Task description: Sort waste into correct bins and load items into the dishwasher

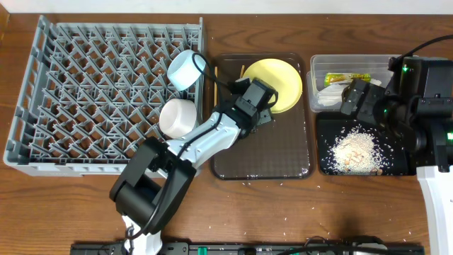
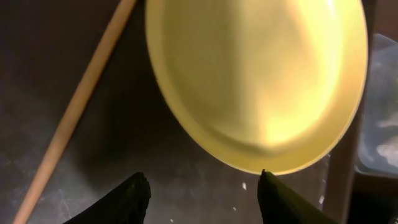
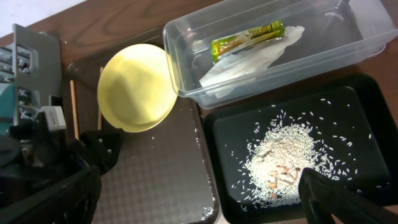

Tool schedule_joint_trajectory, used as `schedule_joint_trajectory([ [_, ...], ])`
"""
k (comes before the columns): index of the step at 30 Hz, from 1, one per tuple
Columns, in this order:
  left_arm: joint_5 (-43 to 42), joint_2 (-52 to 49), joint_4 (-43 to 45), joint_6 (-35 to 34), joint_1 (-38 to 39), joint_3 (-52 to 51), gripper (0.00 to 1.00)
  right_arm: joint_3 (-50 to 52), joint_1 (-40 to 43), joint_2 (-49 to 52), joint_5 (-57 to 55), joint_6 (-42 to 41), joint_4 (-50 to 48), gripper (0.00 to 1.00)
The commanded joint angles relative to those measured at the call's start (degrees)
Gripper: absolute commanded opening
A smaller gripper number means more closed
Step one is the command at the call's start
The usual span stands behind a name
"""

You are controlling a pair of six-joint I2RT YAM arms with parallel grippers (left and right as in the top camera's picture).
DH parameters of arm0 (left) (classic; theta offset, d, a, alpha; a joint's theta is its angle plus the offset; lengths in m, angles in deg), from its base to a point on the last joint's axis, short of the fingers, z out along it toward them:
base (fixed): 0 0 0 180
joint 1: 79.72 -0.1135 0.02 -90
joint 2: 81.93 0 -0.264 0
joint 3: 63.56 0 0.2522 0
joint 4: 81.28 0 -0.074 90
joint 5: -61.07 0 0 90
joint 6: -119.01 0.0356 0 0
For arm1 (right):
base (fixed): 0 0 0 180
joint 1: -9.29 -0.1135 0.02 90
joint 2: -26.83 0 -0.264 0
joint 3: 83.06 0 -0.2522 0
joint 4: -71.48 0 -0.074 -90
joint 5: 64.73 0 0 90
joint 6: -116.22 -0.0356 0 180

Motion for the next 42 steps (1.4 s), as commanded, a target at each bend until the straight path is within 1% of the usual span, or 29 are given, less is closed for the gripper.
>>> schedule_joint_trajectory([
  [1,3.50,0.28,0.31,4.33,-0.42,1.27,0.58,0.00,0.59,-0.11,-0.35,-0.52,0.02,0.99],
  [2,3.45,0.90,-0.17,10.82,-0.66,2.32,0.59,0.00,0.59,-0.11,-0.35,-0.52,0.02,0.99],
  [5,3.48,2.99,-3.63,22.27,-1.64,4.74,0.59,0.00,0.59,-0.11,-0.33,-0.52,0.02,0.99],
  [6,3.50,3.89,-5.55,25.09,-2.25,5.60,0.59,0.00,0.59,-0.11,-0.35,-0.52,0.02,0.99],
  [8,5.90,6.40,-12.24,31.61,-4.07,8.66,0.59,0.00,0.59,-0.11,-0.35,-0.52,0.02,0.99],
  [9,9.16,8.09,-16.63,36.74,-5.09,10.88,0.61,0.00,0.59,-0.11,-0.35,-0.52,0.02,0.99],
  [11,13.31,9.68,-20.63,44.02,-6.16,13.29,0.67,0.00,0.59,-0.11,-0.35,-0.52,0.02,0.99],
  [12,15.74,10.43,-21.97,50.77,-6.84,14.32,0.72,0.00,0.59,-0.11,-0.35,-0.52,0.02,0.99],
  [13,17.05,10.64,-22.51,55.93,-7.30,14.62,0.76,0.00,0.59,-0.11,-0.35,-0.52,0.02,0.99],
  [15,19.61,10.49,-23.41,64.57,-8.00,14.67,0.81,0.00,0.59,-0.13,-0.35,-0.52,0.02,0.99],
  [16,20.50,10.34,-23.87,67.73,-8.33,14.67,0.83,0.00,0.59,-0.11,-0.35,-0.52,0.02,0.99],
  [20,22.14,10.19,-24.09,73.31,-10.73,14.67,0.94,0.00,0.59,-0.11,-0.35,-0.52,0.02,0.99],
  [24,21.22,10.05,-23.82,74.86,-14.84,14.67,0.99,0.00,0.59,-0.11,-0.35,-0.52,0.02,0.99],
  [29,15.04,8.24,-24.83,75.84,-17.46,14.64,0.98,0.00,0.59,-0.11,-0.35,-0.52,0.02,0.99],
  [34,14.78,8.13,-26.05,75.82,-17.33,14.40,1.00,0.00,0.59,-0.11,-0.35,-0.55,0.02,0.99],
  [37,14.78,7.56,-25.99,75.67,-17.35,13.84,0.96,0.00,0.59,-0.11,-0.33,-0.52,0.02,0.99],
  [39,14.78,6.19,-25.29,74.69,-17.35,13.84,0.90,0.00,0.59,-0.13,-0.35,-0.55,0.02,0.99],
  [40,14.78,5.81,-25.18,74.51,-17.35,13.84,0.88,0.00,0.59,-0.11,-0.35,-0.52,0.02,0.99],
  [42,14.82,4.42,-24.63,74.51,-17.35,13.84,0.80,0.00,0.59,-0.11,-0.33,-0.52,0.02,0.99],
])
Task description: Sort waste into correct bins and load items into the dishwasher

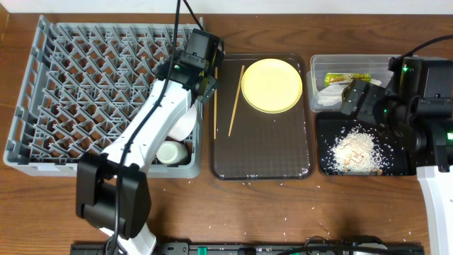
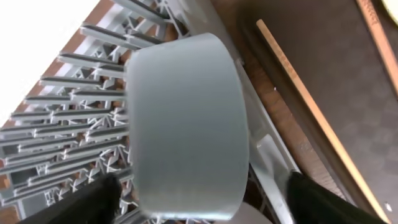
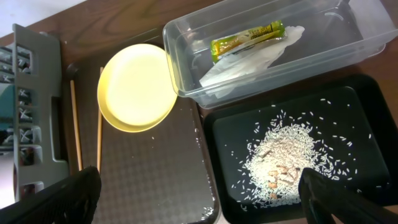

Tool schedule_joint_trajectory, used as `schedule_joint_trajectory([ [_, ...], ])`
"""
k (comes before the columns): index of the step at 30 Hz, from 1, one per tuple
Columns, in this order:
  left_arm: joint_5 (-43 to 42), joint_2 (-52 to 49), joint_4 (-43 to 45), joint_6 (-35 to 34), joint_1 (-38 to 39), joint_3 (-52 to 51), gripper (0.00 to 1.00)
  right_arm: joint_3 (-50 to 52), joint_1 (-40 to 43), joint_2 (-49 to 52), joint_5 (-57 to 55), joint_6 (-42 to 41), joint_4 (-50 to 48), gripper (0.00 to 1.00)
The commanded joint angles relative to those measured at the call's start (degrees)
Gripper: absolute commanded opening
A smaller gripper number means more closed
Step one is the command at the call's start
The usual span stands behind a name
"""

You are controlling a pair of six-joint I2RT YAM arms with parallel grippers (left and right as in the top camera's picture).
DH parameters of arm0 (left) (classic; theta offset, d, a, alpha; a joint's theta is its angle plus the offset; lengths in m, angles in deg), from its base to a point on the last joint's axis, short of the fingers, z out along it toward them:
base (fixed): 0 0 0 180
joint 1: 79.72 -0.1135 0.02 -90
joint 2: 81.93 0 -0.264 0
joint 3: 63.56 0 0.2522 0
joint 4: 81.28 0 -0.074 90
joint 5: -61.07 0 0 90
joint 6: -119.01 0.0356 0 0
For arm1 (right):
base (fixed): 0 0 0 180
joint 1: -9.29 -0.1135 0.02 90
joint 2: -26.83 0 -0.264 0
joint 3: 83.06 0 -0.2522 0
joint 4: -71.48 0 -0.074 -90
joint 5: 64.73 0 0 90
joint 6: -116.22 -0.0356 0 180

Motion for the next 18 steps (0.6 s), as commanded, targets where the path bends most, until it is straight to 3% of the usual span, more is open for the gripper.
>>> schedule_joint_trajectory([
  [1,-0.24,-3.02,0.70,-0.63,-0.04,-0.50,0.78,0.00,0.59,-0.11,-0.35,-0.50,0.02,0.99],
  [6,1.97,-3.28,1.86,-0.66,-0.04,-0.50,0.57,0.00,0.59,-0.11,-0.35,-0.50,0.02,0.99],
  [11,5.60,-3.28,2.38,-1.25,-0.04,-0.48,0.51,0.00,0.59,-0.11,-0.35,-0.50,0.02,0.99],
  [18,17.33,-3.21,5.79,-11.06,-0.11,-0.48,0.51,0.00,0.59,-0.11,-0.35,-0.50,0.02,0.99],
])
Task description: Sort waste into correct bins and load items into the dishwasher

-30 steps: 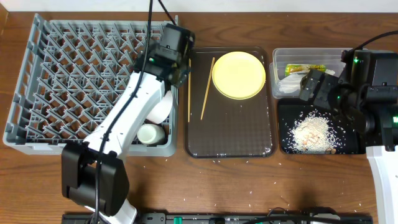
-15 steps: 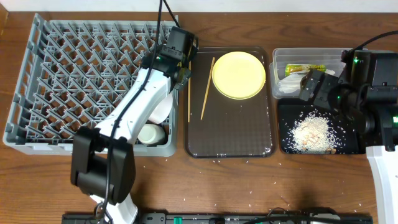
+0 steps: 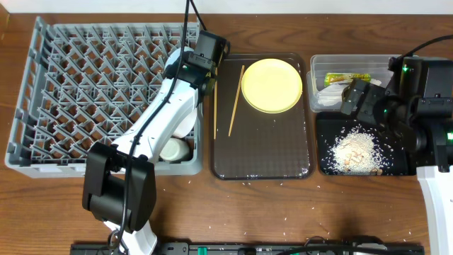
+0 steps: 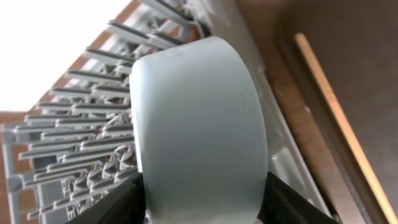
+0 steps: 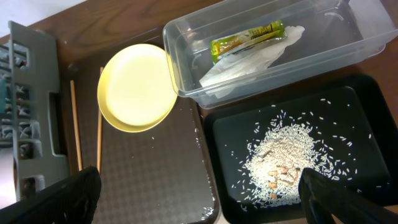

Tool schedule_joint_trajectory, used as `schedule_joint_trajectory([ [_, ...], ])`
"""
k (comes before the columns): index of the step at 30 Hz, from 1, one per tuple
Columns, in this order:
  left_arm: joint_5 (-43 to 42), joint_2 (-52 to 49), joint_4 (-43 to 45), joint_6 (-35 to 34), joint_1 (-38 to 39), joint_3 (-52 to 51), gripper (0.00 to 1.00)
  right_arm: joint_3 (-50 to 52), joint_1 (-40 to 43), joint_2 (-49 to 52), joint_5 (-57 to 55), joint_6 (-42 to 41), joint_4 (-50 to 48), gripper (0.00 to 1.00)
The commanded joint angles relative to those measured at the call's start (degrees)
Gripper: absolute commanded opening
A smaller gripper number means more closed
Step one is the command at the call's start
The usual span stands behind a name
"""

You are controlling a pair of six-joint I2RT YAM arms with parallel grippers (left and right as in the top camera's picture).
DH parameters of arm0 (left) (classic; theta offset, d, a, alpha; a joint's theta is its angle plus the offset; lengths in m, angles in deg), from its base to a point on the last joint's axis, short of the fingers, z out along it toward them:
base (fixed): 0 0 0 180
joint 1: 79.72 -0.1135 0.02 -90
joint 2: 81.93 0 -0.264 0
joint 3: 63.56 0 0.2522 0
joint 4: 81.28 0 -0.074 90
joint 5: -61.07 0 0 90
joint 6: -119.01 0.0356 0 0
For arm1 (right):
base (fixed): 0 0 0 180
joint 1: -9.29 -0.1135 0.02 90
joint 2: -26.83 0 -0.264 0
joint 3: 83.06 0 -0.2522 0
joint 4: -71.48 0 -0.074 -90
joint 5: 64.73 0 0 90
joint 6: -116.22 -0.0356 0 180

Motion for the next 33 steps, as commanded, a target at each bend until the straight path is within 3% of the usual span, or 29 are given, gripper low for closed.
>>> schedule_joint_trajectory([
  [1,9.42,-0.66,1.77,-6.91,-1.16,-0.48,0.50,0.00,0.59,-0.09,-0.35,-0.50,0.02,0.99],
  [10,9.46,-0.63,2.58,-7.78,-1.14,-0.48,0.50,0.00,0.59,-0.09,-0.33,-0.50,0.02,0.99],
  [18,6.08,-0.66,5.11,-17.94,-1.14,-0.48,0.50,0.00,0.59,-0.09,-0.35,-0.50,0.02,0.99],
  [26,4.26,-0.68,4.59,-22.14,-1.14,-0.83,0.48,0.00,0.59,-0.09,-0.35,-0.50,0.02,0.99],
  [33,4.24,-0.70,4.44,-22.12,-2.36,-2.67,0.56,0.00,0.59,-0.09,-0.35,-0.50,0.02,0.99],
])
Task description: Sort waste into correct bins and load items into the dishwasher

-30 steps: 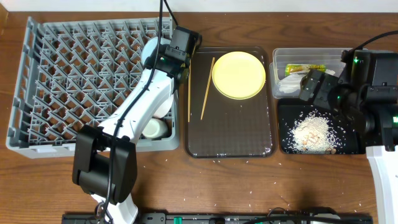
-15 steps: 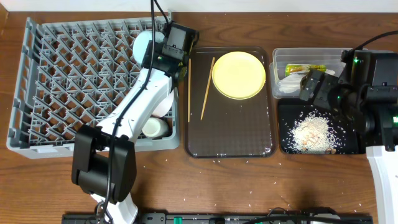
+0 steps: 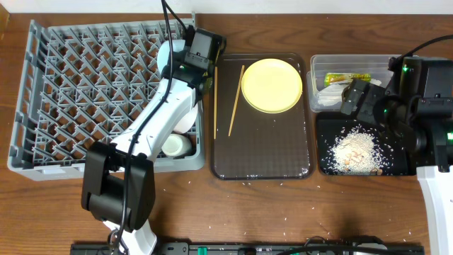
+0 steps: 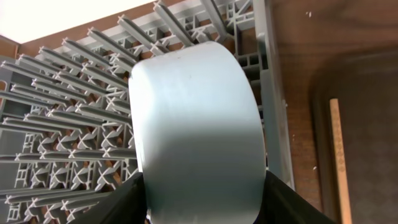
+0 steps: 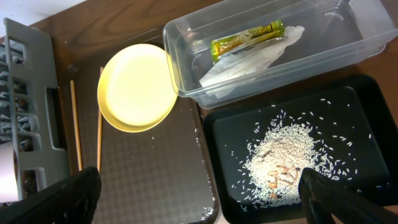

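Note:
My left gripper (image 4: 205, 198) is shut on a pale blue-grey cup (image 4: 196, 124), its black fingers (image 4: 130, 202) pressed on both sides. In the overhead view the left gripper (image 3: 185, 57) holds the cup (image 3: 165, 54) over the far right corner of the grey dish rack (image 3: 42, 106). A yellow plate (image 3: 272, 85) and two wooden chopsticks (image 3: 234, 100) lie on the brown tray (image 3: 262, 152). My right gripper (image 5: 199, 205) stands open and empty above the black rice tray (image 3: 336, 127).
A clear bin (image 3: 322, 64) at the back right holds a green wrapper (image 3: 347, 77) and a white napkin. Rice (image 3: 356, 149) is heaped in the black tray. A white cup (image 3: 175, 145) lies in the rack's front right corner. Rice grains dot the table's front.
The left gripper, still shut on the cup, has moved slightly toward the rack's far right corner, and the wrist view now looks along the rack's right wall. The right arm has not moved.
My left gripper was open over the yellow plate on the tray. Then it stood open around the blue-grey cup at the rack's right edge. Then it was shut on that cup, and it now holds it near the rack's far right corner.

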Tool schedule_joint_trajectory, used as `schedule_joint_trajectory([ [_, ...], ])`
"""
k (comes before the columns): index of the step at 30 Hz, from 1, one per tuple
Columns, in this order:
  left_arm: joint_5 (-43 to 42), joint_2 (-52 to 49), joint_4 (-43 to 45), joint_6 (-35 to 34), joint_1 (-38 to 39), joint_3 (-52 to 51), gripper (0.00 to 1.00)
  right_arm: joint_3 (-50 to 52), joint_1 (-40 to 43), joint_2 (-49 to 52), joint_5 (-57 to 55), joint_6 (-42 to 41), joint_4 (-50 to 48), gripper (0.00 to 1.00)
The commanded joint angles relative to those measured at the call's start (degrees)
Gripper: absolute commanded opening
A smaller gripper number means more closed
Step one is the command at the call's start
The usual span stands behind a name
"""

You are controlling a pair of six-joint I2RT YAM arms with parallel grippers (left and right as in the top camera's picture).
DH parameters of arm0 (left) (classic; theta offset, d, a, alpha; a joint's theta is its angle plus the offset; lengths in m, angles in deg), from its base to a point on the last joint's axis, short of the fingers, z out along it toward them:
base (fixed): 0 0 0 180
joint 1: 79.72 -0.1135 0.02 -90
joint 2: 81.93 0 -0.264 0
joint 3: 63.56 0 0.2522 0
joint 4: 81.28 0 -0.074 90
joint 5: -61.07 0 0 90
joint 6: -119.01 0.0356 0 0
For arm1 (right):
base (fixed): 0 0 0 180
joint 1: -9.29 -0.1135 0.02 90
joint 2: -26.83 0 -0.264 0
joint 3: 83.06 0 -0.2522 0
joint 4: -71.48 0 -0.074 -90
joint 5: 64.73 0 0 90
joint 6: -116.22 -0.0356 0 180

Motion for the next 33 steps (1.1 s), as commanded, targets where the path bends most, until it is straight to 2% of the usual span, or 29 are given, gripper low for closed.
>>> schedule_joint_trajectory([
  [1,0.31,-0.68,-0.33,-0.98,-1.57,-1.53,0.58,0.00,0.59,-0.11,-0.35,-0.50,0.02,0.99],
  [2,0.31,-0.68,-0.35,-0.98,-2.05,-1.66,0.62,0.00,0.59,-0.11,-0.35,-0.50,0.02,0.99],
  [3,0.31,-0.68,-0.35,-0.98,-2.49,-1.66,0.70,0.00,0.59,-0.11,-0.35,-0.50,0.02,0.99],
  [4,0.33,-0.66,-0.09,-0.94,-2.67,-1.66,0.84,0.00,0.59,-0.11,-0.35,-0.50,0.02,0.99],
  [6,0.31,-0.66,0.35,-0.96,-2.49,-1.64,0.92,0.00,0.59,-0.11,-0.35,-0.50,0.02,0.99],
  [15,0.28,0.83,-0.22,-1.01,2.86,-1.53,0.91,0.00,0.59,-0.11,-0.35,-0.50,0.02,0.99],
  [17,0.20,0.90,-1.73,-4.09,4.26,-1.53,0.91,0.00,0.59,-0.11,-0.35,-0.50,0.02,0.99],
  [22,-10.49,0.85,-4.72,-12.70,5.25,-1.55,0.80,0.00,0.59,-0.11,-0.35,-0.50,0.02,0.99],
  [24,-11.54,0.74,-4.96,-16.06,5.22,-1.68,0.80,0.00,0.59,-0.11,-0.35,-0.50,0.02,0.99],
  [28,-11.52,-0.57,-4.79,-18.88,5.20,-1.68,0.80,0.00,0.59,-0.11,-0.35,-0.50,0.02,0.99],
  [33,-11.47,-2.86,-4.52,-19.02,5.18,-1.68,0.80,0.00,0.59,-0.11,-0.35,-0.50,0.02,0.99],
])
